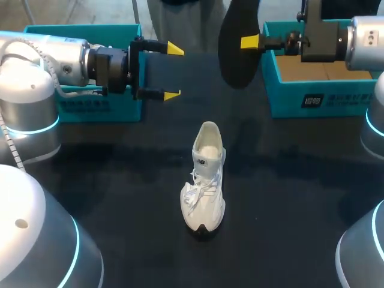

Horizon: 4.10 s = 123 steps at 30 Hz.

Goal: Take the shoe out of the shoebox, open the shoe tongue, remove and reinsert the insole, then place the shoe into the shoebox

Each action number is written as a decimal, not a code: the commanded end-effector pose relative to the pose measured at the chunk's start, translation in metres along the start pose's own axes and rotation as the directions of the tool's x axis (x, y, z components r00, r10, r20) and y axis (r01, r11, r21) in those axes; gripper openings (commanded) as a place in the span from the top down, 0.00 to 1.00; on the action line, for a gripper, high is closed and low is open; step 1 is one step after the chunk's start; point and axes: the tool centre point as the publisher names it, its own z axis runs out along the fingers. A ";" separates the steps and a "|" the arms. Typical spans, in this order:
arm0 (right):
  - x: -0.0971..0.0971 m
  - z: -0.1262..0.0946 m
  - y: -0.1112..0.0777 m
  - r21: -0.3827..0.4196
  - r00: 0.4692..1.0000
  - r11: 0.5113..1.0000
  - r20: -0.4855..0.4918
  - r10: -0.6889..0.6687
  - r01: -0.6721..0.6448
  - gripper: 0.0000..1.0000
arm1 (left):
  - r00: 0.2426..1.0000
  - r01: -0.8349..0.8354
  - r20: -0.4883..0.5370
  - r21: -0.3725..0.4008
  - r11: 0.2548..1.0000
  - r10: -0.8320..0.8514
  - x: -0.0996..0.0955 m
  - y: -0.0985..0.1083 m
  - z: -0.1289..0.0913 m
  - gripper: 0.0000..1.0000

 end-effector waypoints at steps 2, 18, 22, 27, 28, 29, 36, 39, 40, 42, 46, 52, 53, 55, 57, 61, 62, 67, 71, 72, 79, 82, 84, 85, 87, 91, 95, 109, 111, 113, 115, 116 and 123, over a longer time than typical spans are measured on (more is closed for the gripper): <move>-0.002 0.004 0.001 -0.008 1.000 1.000 0.003 -0.016 0.016 1.00 | 0.989 0.144 0.037 0.009 0.990 -0.144 0.004 0.001 0.000 0.00; -0.016 0.038 -0.013 -0.048 0.961 0.962 -0.044 -0.273 0.270 1.00 | 0.783 0.611 -0.073 -0.090 0.786 -0.617 0.049 -0.001 -0.029 0.00; -0.019 0.040 -0.017 -0.048 0.956 0.958 -0.065 -0.285 0.282 1.00 | 0.736 0.653 -0.116 -0.138 0.744 -0.667 0.058 -0.001 -0.031 0.00; -0.022 0.043 -0.023 -0.035 0.950 0.954 -0.088 -0.298 0.296 1.00 | 0.716 0.658 -0.144 -0.186 0.729 -0.683 0.069 0.001 -0.029 0.00; -0.022 0.043 -0.023 -0.035 0.950 0.954 -0.088 -0.298 0.296 1.00 | 0.716 0.658 -0.144 -0.186 0.729 -0.683 0.069 0.001 -0.029 0.00; -0.022 0.043 -0.023 -0.035 0.950 0.954 -0.088 -0.298 0.296 1.00 | 0.716 0.658 -0.144 -0.186 0.729 -0.683 0.069 0.001 -0.029 0.00; -0.022 0.043 -0.023 -0.035 0.950 0.954 -0.088 -0.298 0.296 1.00 | 0.716 0.658 -0.144 -0.186 0.729 -0.683 0.069 0.001 -0.029 0.00; -0.022 0.043 -0.023 -0.035 0.950 0.954 -0.088 -0.298 0.296 1.00 | 0.716 0.658 -0.144 -0.186 0.729 -0.683 0.069 0.001 -0.029 0.00; -0.022 0.043 -0.023 -0.035 0.950 0.954 -0.088 -0.298 0.296 1.00 | 0.716 0.658 -0.144 -0.186 0.729 -0.683 0.069 0.001 -0.029 0.00; -0.022 0.043 -0.023 -0.035 0.950 0.954 -0.088 -0.298 0.296 1.00 | 0.716 0.658 -0.144 -0.186 0.729 -0.683 0.069 0.001 -0.029 0.00; -0.022 0.043 -0.023 -0.035 0.950 0.954 -0.088 -0.298 0.296 1.00 | 0.716 0.658 -0.144 -0.186 0.729 -0.683 0.069 0.001 -0.029 0.00; -0.022 0.043 -0.023 -0.035 0.950 0.954 -0.088 -0.298 0.296 1.00 | 0.716 0.658 -0.144 -0.186 0.729 -0.683 0.069 0.001 -0.029 0.00; -0.022 0.043 -0.023 -0.035 0.950 0.954 -0.088 -0.298 0.296 1.00 | 0.716 0.658 -0.144 -0.186 0.729 -0.683 0.069 0.001 -0.029 0.00; -0.022 0.043 -0.023 -0.035 0.950 0.954 -0.088 -0.298 0.296 1.00 | 0.690 0.672 -0.177 -0.204 0.712 -0.702 0.071 -0.002 -0.030 0.00; -0.022 0.043 -0.023 -0.035 0.950 0.954 -0.088 -0.298 0.296 1.00 | 0.668 0.667 -0.215 -0.252 0.701 -0.712 0.075 -0.005 -0.032 0.00; -0.029 0.046 -0.023 -0.037 0.921 0.925 -0.084 -0.381 0.379 1.00 | 0.616 0.679 -0.245 -0.318 0.662 -0.749 0.087 -0.012 -0.033 0.00; -0.031 0.047 -0.024 -0.030 0.913 0.917 -0.087 -0.399 0.398 1.00 | 0.602 0.680 -0.256 -0.331 0.654 -0.756 0.091 -0.012 -0.032 0.00; -0.040 0.054 -0.030 -0.014 0.893 0.896 -0.083 -0.443 0.443 1.00 | 0.570 0.690 -0.245 -0.376 0.618 -0.785 0.113 -0.008 -0.031 0.00; -0.043 0.059 -0.033 0.005 0.885 0.888 -0.091 -0.457 0.459 1.00 | 0.556 0.693 -0.228 -0.404 0.597 -0.800 0.129 -0.003 -0.031 0.00; -0.044 0.060 -0.033 0.010 0.884 0.887 -0.092 -0.459 0.461 1.00 | 0.553 0.693 -0.225 -0.409 0.593 -0.802 0.132 -0.002 -0.031 0.00; -0.056 0.069 -0.043 0.025 0.877 0.881 -0.119 -0.466 0.472 1.00 | 0.516 0.710 -0.189 -0.452 0.540 -0.836 0.159 0.010 -0.031 0.00; -0.061 0.072 -0.047 0.027 0.879 0.884 -0.130 -0.459 0.466 1.00 | 0.504 0.716 -0.182 -0.459 0.526 -0.844 0.166 0.014 -0.031 0.00; -0.066 0.075 -0.051 0.030 0.881 0.887 -0.137 -0.453 0.461 1.00 | 0.492 0.716 -0.181 -0.474 0.513 -0.852 0.173 0.018 -0.031 0.00; -0.068 0.076 -0.053 0.031 0.882 0.888 -0.140 -0.450 0.459 1.00 | 0.491 0.715 -0.179 -0.475 0.512 -0.852 0.174 0.019 -0.031 0.00; -0.071 0.077 -0.058 0.030 0.884 0.891 -0.145 -0.445 0.453 1.00 | 0.485 0.719 -0.173 -0.479 0.503 -0.858 0.177 0.021 -0.031 0.00; -0.079 0.080 -0.070 0.026 0.895 0.903 -0.149 -0.421 0.430 1.00 | 0.478 0.720 -0.168 -0.487 0.494 -0.862 0.182 0.023 -0.027 0.00; -0.085 0.082 -0.080 0.028 0.901 0.910 -0.151 -0.406 0.414 1.00 | 0.470 0.729 -0.163 -0.483 0.485 -0.867 0.183 0.021 -0.022 0.00; -0.094 0.077 -0.091 0.022 0.923 0.928 -0.115 -0.368 0.373 1.00 | 0.439 0.719 -0.138 -0.539 0.439 -0.888 0.203 0.021 -0.008 0.00; -0.094 0.077 -0.091 0.022 0.923 0.928 -0.115 -0.368 0.373 1.00 | 0.441 0.711 -0.134 -0.551 0.437 -0.887 0.205 0.023 -0.005 0.00; -0.094 0.077 -0.091 0.022 0.923 0.928 -0.115 -0.368 0.373 1.00 | 0.444 0.700 -0.126 -0.570 0.431 -0.887 0.206 0.024 -0.003 0.00; -0.094 0.077 -0.091 0.022 0.923 0.928 -0.115 -0.368 0.373 1.00 | 0.442 0.703 -0.117 -0.570 0.425 -0.889 0.206 0.024 0.000 0.00; -0.094 0.077 -0.091 0.022 0.923 0.928 -0.115 -0.368 0.373 1.00 | 0.443 0.703 -0.113 -0.572 0.423 -0.889 0.206 0.024 0.001 0.00; -0.115 0.080 -0.099 -0.010 0.934 0.939 -0.097 -0.344 0.345 1.00 | 0.449 0.713 -0.078 -0.569 0.410 -0.890 0.206 0.022 0.006 0.00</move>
